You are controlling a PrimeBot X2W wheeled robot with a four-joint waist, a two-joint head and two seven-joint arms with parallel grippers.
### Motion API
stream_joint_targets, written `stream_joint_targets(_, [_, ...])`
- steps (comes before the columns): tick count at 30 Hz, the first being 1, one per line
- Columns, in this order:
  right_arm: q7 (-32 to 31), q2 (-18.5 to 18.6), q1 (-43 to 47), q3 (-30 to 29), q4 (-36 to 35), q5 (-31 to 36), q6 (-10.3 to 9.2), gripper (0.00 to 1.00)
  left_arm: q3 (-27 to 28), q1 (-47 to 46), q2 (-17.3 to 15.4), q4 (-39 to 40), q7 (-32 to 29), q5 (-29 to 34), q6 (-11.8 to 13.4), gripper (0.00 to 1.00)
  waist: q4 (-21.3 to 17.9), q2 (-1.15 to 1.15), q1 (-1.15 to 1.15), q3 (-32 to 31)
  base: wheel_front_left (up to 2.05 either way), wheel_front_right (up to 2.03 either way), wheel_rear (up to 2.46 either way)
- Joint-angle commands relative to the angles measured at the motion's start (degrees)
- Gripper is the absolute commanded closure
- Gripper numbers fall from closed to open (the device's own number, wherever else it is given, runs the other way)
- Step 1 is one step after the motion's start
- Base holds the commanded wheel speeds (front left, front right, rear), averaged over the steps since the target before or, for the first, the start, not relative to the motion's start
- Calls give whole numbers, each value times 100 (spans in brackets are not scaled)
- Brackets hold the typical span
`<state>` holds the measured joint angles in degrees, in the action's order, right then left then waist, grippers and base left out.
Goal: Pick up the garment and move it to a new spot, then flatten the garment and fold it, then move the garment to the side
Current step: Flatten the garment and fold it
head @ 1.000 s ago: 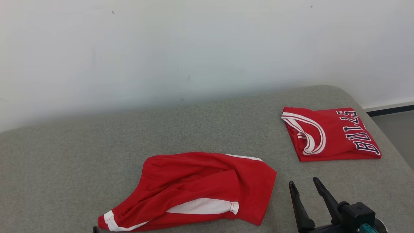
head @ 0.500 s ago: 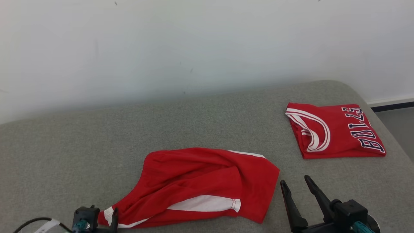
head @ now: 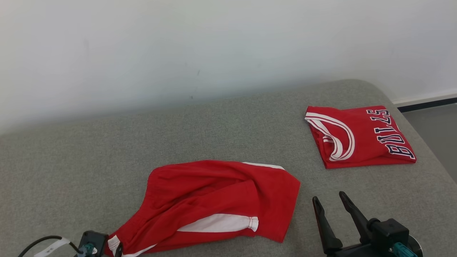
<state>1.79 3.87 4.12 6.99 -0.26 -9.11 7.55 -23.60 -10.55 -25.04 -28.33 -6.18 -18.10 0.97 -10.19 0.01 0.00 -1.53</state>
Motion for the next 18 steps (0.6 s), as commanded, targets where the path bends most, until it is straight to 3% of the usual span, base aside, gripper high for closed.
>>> stream_joint_targets(1, [9,0,-39,27,-20,9,-15,0,-45,-29,-58,11,-63,35,-42,0,9,-1,0,23,0,0,0])
stream_joint_targets(7, [-8,24,-148,127,-19,6,-15,0,-229,-255,-126,-154,-235,136,-201,0,9,-1,0,105,0,0,0])
stream_joint_targets(13, [-19,46,-185,190,3,-12,-15,0,-481,-550,-62,-309,-242,347,-325,11,24,-1,0,157,0,0,0])
stream_joint_targets(14, [-22,46,-194,202,8,-15,-15,0,-498,-584,-53,-345,-266,335,-333,19,22,-1,0,160,0,0,0])
stream_joint_targets(15, [-26,47,-205,217,15,-17,-15,0,-506,-615,-42,-373,-282,329,-327,60,17,-1,0,163,0,0,0])
stream_joint_targets(16, [-29,46,-217,231,18,-20,-15,0,-509,-635,-34,-396,-276,320,-321,89,13,-1,0,165,0,0,0])
stream_joint_targets(17, [-32,50,-231,243,22,-28,-15,0,-500,-645,-17,-418,-280,291,-307,100,11,-1,0,167,0,0,0])
stream_joint_targets(18, [-34,50,-239,261,23,-31,-15,0,-496,-652,0,-439,-279,264,-300,100,11,-1,0,167,0,0,0])
